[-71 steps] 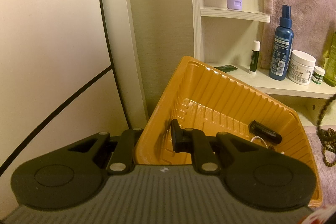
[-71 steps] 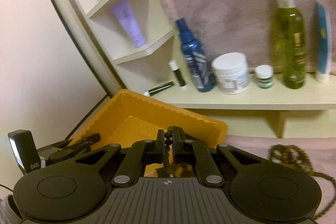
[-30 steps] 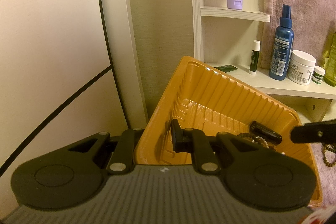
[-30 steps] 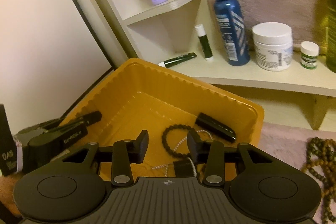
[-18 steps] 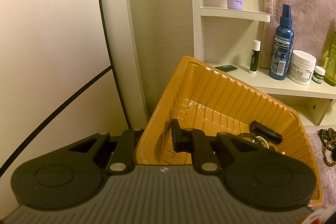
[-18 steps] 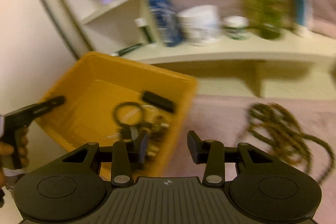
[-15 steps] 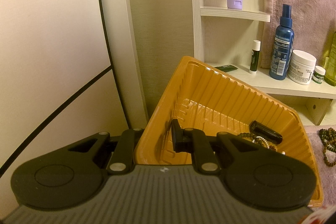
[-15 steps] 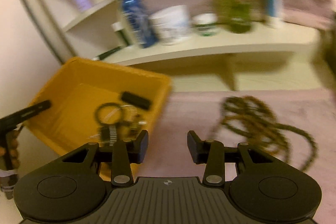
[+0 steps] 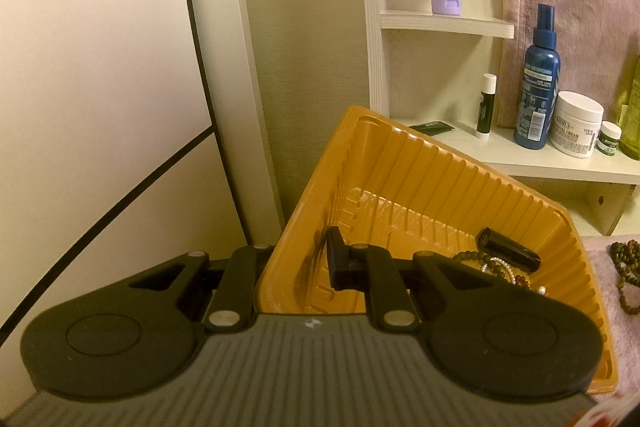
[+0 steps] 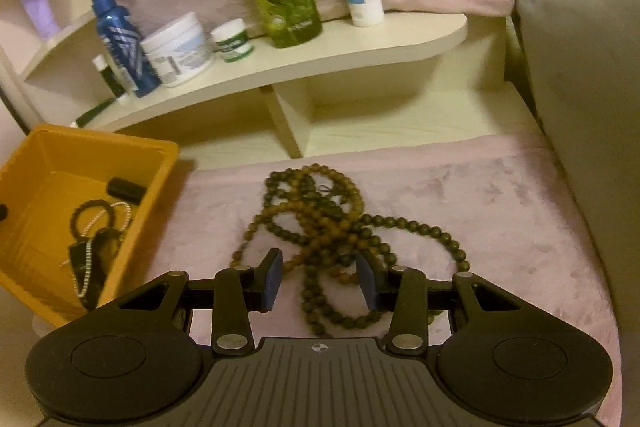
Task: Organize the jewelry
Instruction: 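Return the right tool to the bead pile and close on a strand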
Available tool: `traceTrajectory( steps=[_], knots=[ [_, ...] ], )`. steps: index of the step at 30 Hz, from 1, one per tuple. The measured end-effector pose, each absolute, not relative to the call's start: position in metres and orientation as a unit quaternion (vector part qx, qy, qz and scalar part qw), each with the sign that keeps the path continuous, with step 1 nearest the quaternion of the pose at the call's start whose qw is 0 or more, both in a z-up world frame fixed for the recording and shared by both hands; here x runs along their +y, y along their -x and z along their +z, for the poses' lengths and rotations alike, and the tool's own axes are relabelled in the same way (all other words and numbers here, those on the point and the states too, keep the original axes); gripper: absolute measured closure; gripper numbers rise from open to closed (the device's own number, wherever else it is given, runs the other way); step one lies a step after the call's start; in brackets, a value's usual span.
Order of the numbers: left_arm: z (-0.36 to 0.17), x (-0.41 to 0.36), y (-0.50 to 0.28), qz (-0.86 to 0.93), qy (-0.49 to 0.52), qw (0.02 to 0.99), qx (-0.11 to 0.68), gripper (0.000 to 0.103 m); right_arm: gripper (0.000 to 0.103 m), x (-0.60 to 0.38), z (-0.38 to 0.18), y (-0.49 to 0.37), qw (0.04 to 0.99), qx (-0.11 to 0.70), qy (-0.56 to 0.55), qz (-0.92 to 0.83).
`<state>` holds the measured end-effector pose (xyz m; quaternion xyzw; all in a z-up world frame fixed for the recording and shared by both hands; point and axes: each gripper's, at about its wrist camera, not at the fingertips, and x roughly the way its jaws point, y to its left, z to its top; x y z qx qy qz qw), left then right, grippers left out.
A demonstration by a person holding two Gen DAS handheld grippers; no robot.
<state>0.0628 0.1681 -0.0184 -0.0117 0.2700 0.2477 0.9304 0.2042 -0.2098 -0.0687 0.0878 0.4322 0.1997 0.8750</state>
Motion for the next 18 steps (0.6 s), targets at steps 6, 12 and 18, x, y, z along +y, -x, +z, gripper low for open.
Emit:
traceTrajectory(
  steps=[6, 12, 18],
  knots=[
    [-0.018, 0.168, -0.063, 0.247, 0.012, 0.930, 0.270, 0.089, 0.062, -0.207, -0.076, -0.220, 0.877, 0.432, -0.094, 0.191],
    [-0.018, 0.168, -0.063, 0.248, 0.012, 0.930, 0.270, 0.089, 0.062, -0.201, -0.080, -0.230, 0.881, 0.427, -0.096, 0.179],
    [-0.018, 0.168, -0.063, 0.247, 0.012, 0.930, 0.270, 0.089, 0.070, -0.186, -0.083, -0.231, 0.894, 0.414, -0.042, 0.163]
  ],
)
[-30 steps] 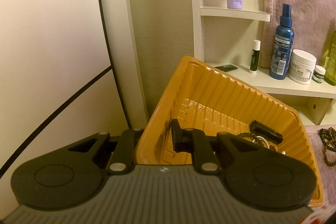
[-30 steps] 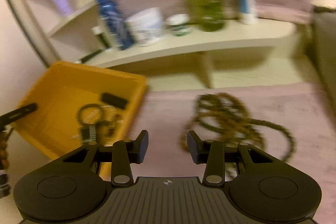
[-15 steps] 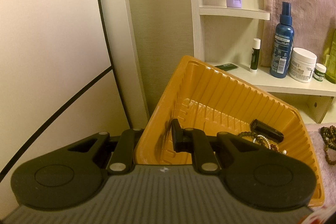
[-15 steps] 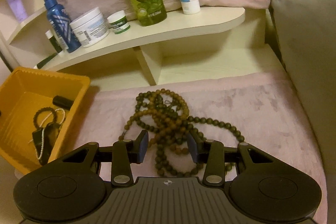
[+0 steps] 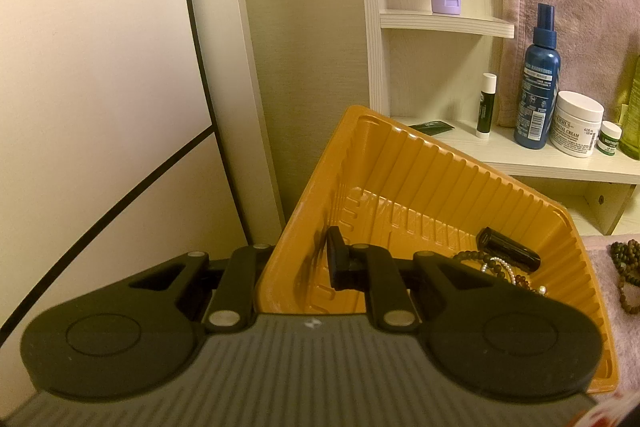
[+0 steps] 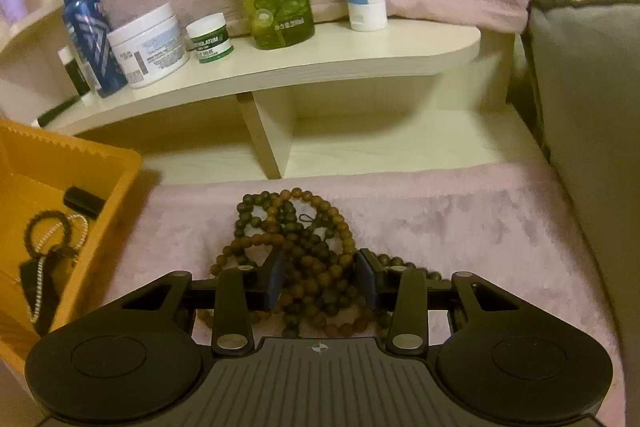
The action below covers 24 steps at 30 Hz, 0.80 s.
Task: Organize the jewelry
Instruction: 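Return the right tool to the bead pile and close on a strand, then lift the bead necklace and lower it into the orange tray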
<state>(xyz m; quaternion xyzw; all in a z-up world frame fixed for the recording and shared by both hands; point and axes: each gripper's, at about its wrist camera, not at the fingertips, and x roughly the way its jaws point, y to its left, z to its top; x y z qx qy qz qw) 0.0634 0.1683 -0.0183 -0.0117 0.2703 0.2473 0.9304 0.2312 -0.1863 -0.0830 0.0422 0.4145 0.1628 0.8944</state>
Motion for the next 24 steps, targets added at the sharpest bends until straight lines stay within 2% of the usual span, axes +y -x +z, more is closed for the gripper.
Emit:
traceTrajectory(
  steps=[5, 7, 17, 24],
  knots=[
    [-0.018, 0.168, -0.063, 0.247, 0.012, 0.930, 0.270, 0.089, 0.092, -0.185, -0.084, -0.232, 0.898, 0.407, -0.017, 0.167],
    [-0.018, 0.168, -0.063, 0.247, 0.012, 0.930, 0.270, 0.089, 0.096, -0.186, -0.082, -0.231, 0.899, 0.403, -0.015, 0.172],
    [-0.018, 0.168, -0.063, 0.247, 0.012, 0.930, 0.270, 0.089, 0.096, -0.201, -0.047, -0.213, 0.900, 0.374, -0.064, 0.213],
    [-0.018, 0.168, -0.064, 0.247, 0.012, 0.930, 0.271, 0.089, 0.096, -0.214, 0.002, -0.208, 0.901, 0.344, -0.100, 0.244]
  ],
)
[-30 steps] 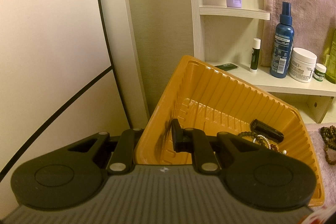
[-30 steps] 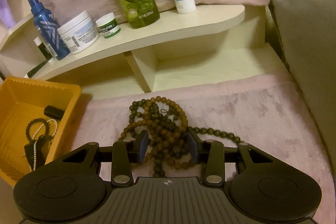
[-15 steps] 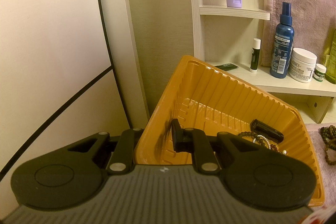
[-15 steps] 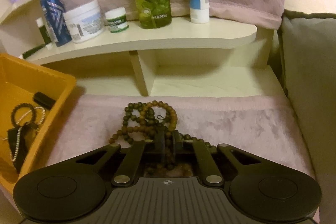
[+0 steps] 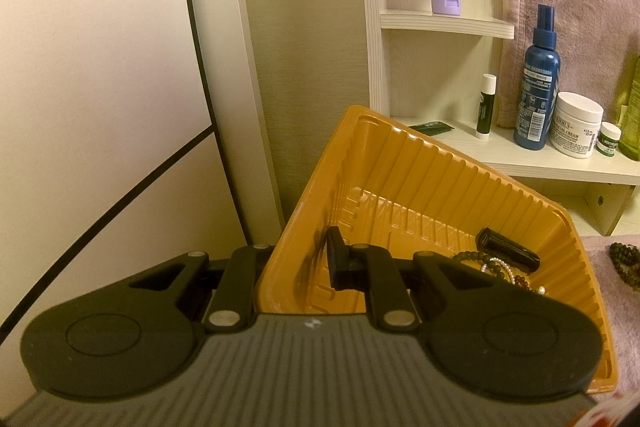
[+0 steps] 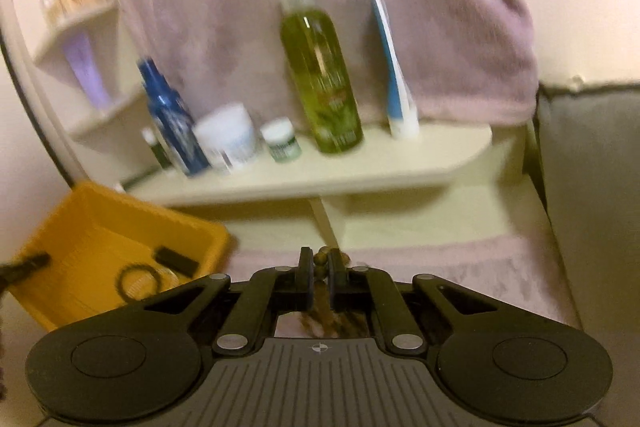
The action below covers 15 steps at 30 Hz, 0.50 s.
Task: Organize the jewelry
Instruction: 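Lift the bead necklace and lower it into the orange tray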
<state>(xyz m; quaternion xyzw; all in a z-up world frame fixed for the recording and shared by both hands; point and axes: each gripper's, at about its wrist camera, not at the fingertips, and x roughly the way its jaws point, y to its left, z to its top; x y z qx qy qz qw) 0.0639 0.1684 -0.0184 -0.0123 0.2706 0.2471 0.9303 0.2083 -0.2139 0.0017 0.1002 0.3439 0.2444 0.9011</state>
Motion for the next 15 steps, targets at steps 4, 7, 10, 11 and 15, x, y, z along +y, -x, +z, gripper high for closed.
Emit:
traceTrajectory(
  steps=[4, 7, 10, 11, 15],
  knots=[
    [-0.019, 0.168, -0.064, 0.246, 0.014, 0.931, 0.270, 0.089, 0.096, -0.216, 0.031, -0.206, 0.903, 0.326, -0.104, 0.260],
    [-0.018, 0.169, -0.064, 0.246, 0.015, 0.931, 0.269, 0.089, 0.096, -0.215, 0.049, -0.203, 0.905, 0.314, -0.105, 0.268],
    [-0.018, 0.169, -0.063, 0.245, 0.015, 0.931, 0.270, 0.089, 0.096, -0.213, 0.066, -0.201, 0.906, 0.302, -0.106, 0.277],
    [-0.018, 0.169, -0.063, 0.245, 0.016, 0.931, 0.270, 0.089, 0.096, -0.212, 0.073, -0.200, 0.906, 0.298, -0.106, 0.280],
    [-0.018, 0.170, -0.063, 0.244, 0.018, 0.932, 0.269, 0.089, 0.096, -0.208, 0.093, -0.197, 0.908, 0.283, -0.106, 0.291]
  ],
)
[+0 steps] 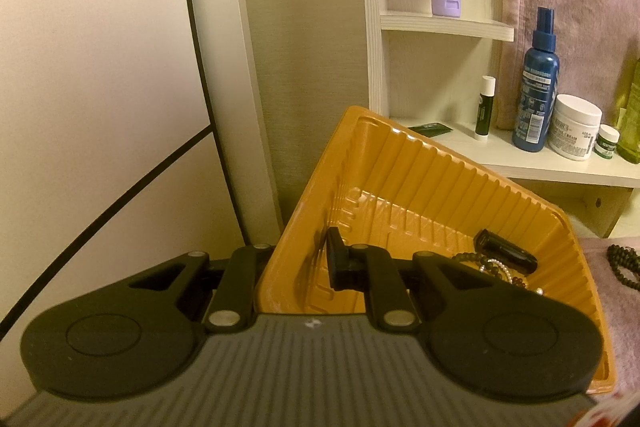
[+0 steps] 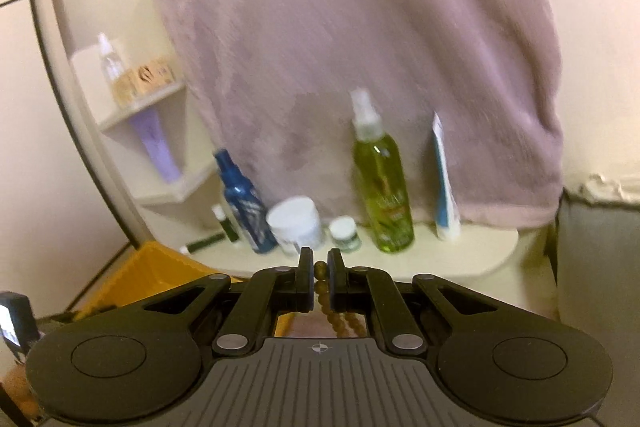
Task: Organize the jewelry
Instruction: 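Lift the bead necklace and lower it into the orange tray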
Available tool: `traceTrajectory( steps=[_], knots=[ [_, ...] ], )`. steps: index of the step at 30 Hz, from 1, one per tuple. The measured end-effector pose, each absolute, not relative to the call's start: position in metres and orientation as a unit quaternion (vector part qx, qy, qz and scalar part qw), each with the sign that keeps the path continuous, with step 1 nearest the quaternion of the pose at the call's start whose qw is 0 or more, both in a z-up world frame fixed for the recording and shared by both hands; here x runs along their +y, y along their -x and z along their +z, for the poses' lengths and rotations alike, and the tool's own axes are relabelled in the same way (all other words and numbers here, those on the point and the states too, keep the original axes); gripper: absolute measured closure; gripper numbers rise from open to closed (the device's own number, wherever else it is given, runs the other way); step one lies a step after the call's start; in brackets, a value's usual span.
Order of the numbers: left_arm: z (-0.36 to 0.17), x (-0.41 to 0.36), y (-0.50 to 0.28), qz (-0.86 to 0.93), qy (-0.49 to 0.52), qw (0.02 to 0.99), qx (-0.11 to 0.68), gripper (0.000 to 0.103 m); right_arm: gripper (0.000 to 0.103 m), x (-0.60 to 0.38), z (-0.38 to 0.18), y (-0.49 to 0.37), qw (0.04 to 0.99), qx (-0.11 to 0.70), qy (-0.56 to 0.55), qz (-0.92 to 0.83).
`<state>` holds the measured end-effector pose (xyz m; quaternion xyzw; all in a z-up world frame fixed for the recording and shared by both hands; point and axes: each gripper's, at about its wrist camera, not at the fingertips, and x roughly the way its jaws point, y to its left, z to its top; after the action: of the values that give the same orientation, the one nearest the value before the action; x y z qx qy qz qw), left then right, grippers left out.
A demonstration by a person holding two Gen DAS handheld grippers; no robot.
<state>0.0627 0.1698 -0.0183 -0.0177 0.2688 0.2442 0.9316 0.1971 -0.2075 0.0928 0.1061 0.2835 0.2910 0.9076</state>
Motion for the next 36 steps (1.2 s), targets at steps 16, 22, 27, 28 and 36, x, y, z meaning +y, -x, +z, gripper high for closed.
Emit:
traceTrajectory(
  steps=[16, 22, 27, 28, 36],
  knots=[
    [-0.018, 0.170, -0.061, 0.244, 0.021, 0.932, 0.268, 0.089, 0.096, -0.143, 0.150, -0.194, 0.881, 0.225, -0.135, 0.394],
    [-0.016, 0.169, -0.060, 0.243, 0.022, 0.932, 0.267, 0.090, 0.096, -0.098, 0.136, -0.196, 0.862, 0.239, -0.129, 0.427],
    [-0.015, 0.169, -0.059, 0.242, 0.024, 0.933, 0.265, 0.090, 0.096, -0.068, 0.106, -0.201, 0.853, 0.277, -0.109, 0.429],
    [-0.015, 0.169, -0.058, 0.241, 0.024, 0.933, 0.265, 0.090, 0.096, -0.062, 0.099, -0.201, 0.850, 0.287, -0.106, 0.428],
    [-0.015, 0.170, -0.058, 0.241, 0.025, 0.933, 0.265, 0.090, 0.096, -0.039, 0.045, -0.200, 0.831, 0.346, -0.085, 0.427]
  ],
)
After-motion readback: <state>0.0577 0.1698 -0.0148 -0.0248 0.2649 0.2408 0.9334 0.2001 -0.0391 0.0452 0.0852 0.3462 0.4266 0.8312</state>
